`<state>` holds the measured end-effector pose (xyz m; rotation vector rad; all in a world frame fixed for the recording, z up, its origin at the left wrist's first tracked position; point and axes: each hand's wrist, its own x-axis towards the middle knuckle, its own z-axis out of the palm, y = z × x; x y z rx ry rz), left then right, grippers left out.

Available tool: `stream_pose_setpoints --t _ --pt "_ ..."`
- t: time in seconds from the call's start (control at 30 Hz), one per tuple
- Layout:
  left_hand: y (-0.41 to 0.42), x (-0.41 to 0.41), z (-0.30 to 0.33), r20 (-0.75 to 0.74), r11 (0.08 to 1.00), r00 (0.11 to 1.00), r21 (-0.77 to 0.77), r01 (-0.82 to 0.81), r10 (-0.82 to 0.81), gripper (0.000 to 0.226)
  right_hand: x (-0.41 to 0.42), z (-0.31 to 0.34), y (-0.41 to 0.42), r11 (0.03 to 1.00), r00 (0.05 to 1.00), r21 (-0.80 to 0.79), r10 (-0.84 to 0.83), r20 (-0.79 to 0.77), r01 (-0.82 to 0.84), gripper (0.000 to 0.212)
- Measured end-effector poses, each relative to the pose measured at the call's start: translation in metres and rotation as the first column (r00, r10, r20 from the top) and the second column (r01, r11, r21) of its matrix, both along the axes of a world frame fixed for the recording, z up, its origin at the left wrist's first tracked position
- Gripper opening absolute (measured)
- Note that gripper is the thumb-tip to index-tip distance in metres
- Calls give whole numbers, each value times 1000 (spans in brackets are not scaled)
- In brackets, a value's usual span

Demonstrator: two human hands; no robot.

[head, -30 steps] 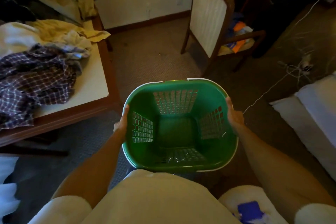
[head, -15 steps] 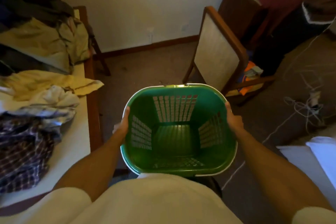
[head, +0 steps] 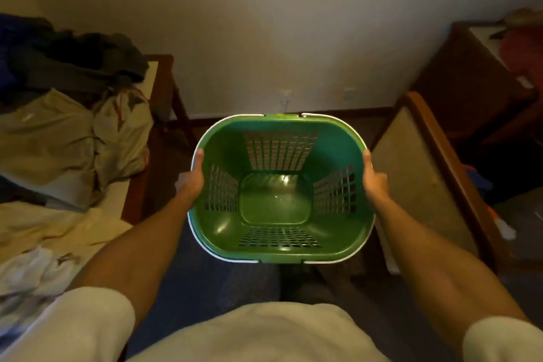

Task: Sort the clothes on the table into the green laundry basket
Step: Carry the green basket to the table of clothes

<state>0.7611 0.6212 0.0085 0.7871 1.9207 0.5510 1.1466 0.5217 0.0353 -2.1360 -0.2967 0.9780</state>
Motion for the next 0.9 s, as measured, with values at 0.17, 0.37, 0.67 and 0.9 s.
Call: stream_pose_setpoints --t 0.17,0.37,0.67,0.9 --pt "124 41 -16 -34 993 994 -54 -105 104 115 44 -19 152 997 997 -34 65 -53 -66 109" --pt "221 60 -41 -75 964 974 -141 -224 215 119 65 -48 284 984 988 -112 126 -88 -136 108" --pt "353 68 -163 -168 934 961 -246 -259 222 126 73 -172 417 960 988 -239 127 -84 -143 105" --pt "400 66 -258 -253 964 953 -162 -213 168 108 76 -271 459 939 979 -276 195 -64 -205 107"
